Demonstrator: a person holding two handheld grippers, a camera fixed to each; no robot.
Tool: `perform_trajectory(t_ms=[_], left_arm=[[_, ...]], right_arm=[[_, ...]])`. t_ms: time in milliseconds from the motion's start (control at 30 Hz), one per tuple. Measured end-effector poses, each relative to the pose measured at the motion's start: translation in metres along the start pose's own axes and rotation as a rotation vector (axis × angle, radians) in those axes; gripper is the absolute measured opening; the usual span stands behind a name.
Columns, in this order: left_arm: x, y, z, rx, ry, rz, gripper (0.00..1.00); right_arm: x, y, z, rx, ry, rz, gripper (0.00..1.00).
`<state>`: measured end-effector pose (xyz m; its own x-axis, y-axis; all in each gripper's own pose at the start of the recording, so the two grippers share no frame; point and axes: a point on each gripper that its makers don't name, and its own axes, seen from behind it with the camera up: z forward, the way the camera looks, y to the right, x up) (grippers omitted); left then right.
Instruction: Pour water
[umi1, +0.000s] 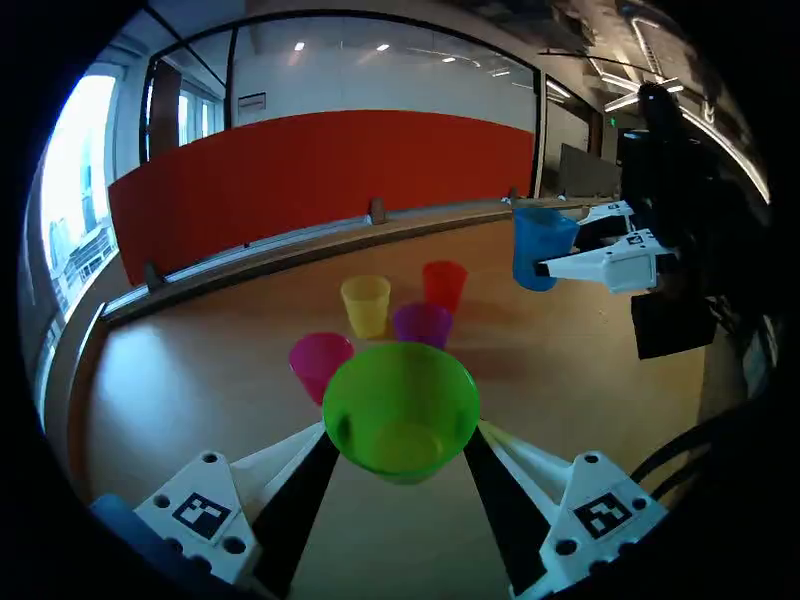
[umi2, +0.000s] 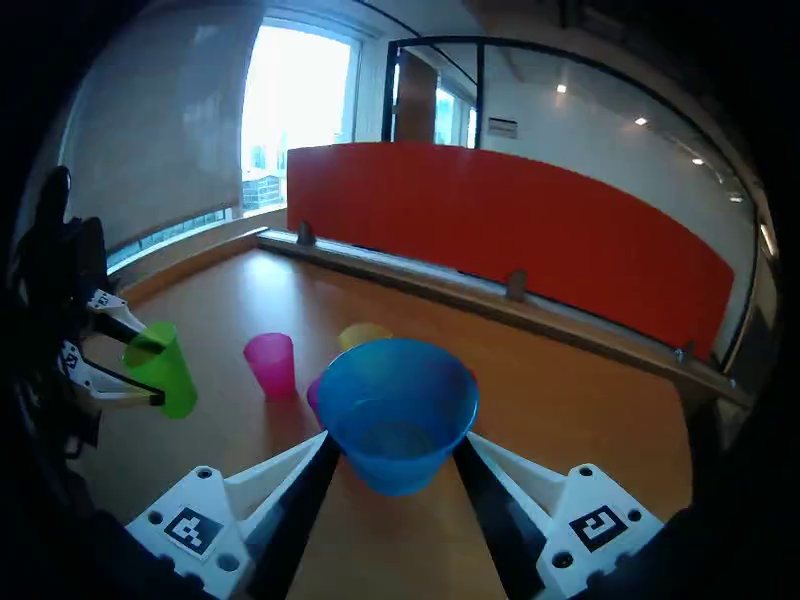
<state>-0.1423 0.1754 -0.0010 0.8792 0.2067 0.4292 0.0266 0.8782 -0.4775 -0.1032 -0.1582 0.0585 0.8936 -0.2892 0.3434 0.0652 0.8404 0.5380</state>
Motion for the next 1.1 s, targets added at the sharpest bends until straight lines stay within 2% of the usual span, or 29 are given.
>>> perform_trajectory(t_ms=[267, 567, 800, 1100], left_arm=[[0.027, 0.014, -0.023, -0.03, 0.028, 0.02, 0.82], [0.051, 0.039, -0.049, -0.087, 0.05, 0.067, 0.82], [0.058, 0.057, -0.062, -0.114, 0.055, 0.089, 0.82], [0.058, 0.077, -0.076, -0.17, 0.027, 0.096, 0.82]], right_arm=[[0.051, -0.019, -0.047, 0.046, 0.043, -0.03, 0.83], [0.083, -0.04, -0.088, 0.084, 0.068, -0.097, 0.83], [0.094, -0.059, -0.111, 0.122, 0.07, -0.136, 0.82], [0.1, -0.078, -0.125, 0.178, 0.067, -0.188, 0.82]])
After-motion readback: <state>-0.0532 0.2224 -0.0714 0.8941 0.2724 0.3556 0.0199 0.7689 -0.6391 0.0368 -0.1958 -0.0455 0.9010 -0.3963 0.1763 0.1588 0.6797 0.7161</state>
